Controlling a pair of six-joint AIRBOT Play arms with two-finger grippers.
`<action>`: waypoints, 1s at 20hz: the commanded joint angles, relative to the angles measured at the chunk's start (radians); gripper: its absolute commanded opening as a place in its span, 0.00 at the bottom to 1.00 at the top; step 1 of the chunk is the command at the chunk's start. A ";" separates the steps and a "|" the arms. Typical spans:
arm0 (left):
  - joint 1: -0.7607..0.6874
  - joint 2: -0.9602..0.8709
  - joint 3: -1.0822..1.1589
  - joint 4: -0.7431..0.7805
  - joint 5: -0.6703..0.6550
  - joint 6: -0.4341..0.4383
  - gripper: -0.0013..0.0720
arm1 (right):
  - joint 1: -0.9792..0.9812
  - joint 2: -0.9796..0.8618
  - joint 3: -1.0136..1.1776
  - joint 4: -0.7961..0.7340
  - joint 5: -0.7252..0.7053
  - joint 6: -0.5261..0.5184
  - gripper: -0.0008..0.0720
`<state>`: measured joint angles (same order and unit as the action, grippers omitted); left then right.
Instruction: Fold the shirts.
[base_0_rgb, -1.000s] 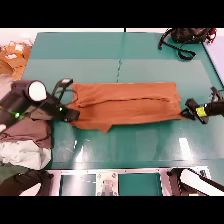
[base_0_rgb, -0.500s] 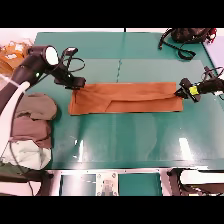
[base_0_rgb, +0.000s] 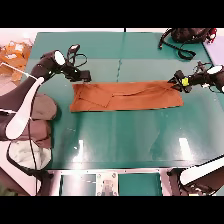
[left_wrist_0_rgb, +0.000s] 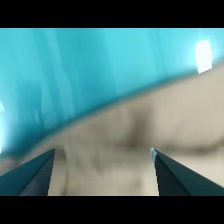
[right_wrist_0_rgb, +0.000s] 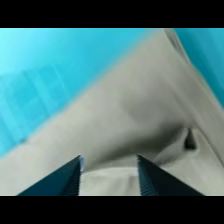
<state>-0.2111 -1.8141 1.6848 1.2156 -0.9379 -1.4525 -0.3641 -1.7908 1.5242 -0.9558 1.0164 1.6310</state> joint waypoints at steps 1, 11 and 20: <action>0.015 -0.018 0.033 0.022 0.073 -0.043 0.99 | -0.045 -0.021 0.128 0.018 0.065 -0.127 0.61; 0.078 -0.018 0.174 0.007 -0.314 -0.169 0.97 | -0.194 -0.198 0.164 0.011 0.364 -0.405 0.76; 0.066 -0.018 0.174 -0.103 -0.336 -0.161 0.06 | -0.161 -0.322 0.203 0.117 0.411 -0.476 0.67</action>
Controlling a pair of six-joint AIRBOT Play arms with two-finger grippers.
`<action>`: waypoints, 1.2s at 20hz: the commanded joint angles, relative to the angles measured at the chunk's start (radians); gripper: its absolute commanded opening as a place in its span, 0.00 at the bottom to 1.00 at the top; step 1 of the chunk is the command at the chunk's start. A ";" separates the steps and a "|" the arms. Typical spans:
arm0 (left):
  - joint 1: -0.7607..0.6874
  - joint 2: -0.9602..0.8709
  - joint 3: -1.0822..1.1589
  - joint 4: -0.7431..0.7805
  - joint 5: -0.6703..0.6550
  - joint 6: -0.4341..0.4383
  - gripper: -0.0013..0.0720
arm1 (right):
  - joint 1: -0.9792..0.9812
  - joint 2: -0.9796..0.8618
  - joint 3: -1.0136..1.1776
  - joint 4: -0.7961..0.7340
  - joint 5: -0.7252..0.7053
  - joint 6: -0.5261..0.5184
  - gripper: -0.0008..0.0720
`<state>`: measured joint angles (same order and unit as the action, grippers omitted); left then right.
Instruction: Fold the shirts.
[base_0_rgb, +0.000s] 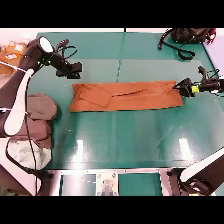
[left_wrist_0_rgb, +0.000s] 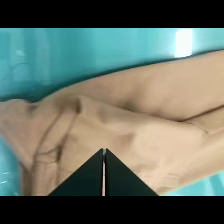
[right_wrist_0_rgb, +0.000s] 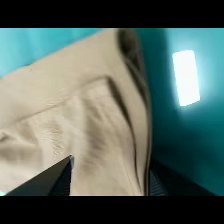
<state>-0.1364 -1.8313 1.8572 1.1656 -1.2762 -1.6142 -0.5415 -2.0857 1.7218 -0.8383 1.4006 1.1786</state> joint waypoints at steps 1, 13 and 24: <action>-0.019 -0.002 0.001 -0.053 0.012 0.000 0.06 | 0.024 -0.027 0.010 0.000 0.028 -0.036 0.47; -0.449 -0.222 -0.001 -0.356 0.506 0.079 0.06 | 0.050 0.261 0.206 0.013 0.226 0.105 0.03; -0.555 -0.362 0.002 -0.604 0.677 0.079 0.06 | 0.272 0.510 0.204 0.062 0.340 0.281 0.03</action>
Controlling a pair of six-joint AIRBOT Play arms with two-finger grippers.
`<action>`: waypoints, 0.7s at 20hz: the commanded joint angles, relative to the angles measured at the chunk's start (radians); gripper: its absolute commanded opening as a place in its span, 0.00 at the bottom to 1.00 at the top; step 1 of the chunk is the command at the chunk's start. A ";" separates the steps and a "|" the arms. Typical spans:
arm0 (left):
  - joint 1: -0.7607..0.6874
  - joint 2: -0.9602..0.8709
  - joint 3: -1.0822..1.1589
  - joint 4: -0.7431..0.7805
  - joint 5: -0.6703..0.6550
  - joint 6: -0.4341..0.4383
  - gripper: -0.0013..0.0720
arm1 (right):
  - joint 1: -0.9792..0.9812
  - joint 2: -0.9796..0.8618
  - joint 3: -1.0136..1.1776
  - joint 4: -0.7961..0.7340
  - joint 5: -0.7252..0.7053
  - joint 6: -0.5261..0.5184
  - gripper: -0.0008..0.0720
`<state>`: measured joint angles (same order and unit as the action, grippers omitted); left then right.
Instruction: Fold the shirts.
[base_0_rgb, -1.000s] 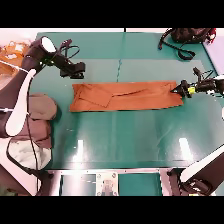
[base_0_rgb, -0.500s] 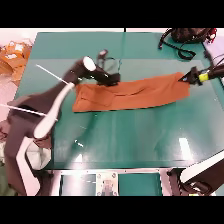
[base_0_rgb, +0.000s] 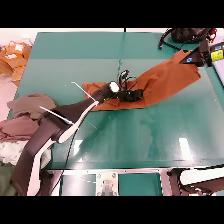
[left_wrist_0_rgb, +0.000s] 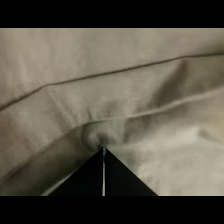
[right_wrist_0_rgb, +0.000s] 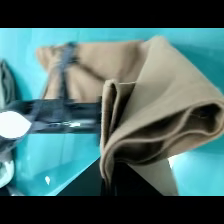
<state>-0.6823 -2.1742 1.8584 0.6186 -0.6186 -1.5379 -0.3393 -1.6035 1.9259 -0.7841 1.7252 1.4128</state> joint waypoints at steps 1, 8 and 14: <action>-0.006 -0.019 0.001 -0.057 -0.003 0.013 0.06 | 0.093 0.027 0.000 0.008 0.014 0.046 0.03; 0.239 0.094 0.130 0.016 -0.527 0.101 0.06 | 0.130 0.026 0.000 0.011 -0.055 0.081 0.03; 0.530 0.358 0.203 0.147 -0.736 0.100 0.06 | 0.346 0.024 -0.078 0.010 -0.223 0.160 0.03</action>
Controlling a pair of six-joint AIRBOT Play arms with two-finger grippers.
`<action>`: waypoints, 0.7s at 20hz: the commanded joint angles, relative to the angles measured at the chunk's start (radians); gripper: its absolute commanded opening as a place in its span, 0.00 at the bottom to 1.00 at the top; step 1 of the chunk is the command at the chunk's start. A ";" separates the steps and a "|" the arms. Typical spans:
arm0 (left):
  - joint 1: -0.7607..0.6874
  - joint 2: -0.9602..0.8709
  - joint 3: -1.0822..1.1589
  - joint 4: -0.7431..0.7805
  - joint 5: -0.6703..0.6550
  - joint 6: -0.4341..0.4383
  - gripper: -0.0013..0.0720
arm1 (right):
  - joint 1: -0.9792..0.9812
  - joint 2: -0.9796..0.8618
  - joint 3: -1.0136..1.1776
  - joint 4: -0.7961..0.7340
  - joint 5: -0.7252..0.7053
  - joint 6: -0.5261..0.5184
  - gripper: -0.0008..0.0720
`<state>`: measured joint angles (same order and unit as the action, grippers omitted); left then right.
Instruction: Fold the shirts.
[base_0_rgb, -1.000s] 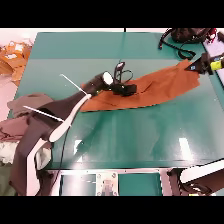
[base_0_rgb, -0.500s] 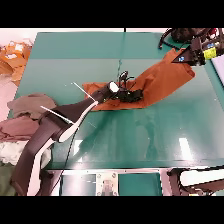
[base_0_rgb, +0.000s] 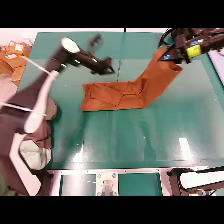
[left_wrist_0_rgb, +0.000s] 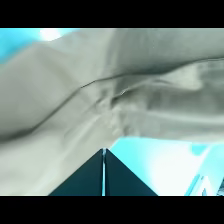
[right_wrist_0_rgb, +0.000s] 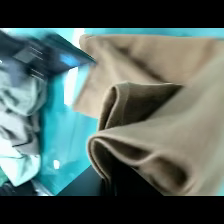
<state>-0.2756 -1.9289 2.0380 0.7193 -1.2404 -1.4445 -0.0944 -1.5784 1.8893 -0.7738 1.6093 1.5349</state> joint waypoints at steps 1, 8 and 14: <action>0.161 0.153 0.023 0.047 -0.119 0.006 0.06 | 0.163 -0.002 -0.080 -0.001 -0.187 0.040 0.03; 0.326 0.308 0.022 0.045 -0.192 0.069 0.06 | 0.645 -0.179 -0.274 0.016 -0.850 0.085 0.03; 0.336 0.308 0.016 0.083 -0.246 0.093 0.06 | 0.742 -0.354 -0.268 0.086 -1.136 0.085 0.82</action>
<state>0.0509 -1.6291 2.0552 0.7856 -1.4628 -1.3621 0.6243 -1.8820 1.6245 -0.7143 0.5945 1.6150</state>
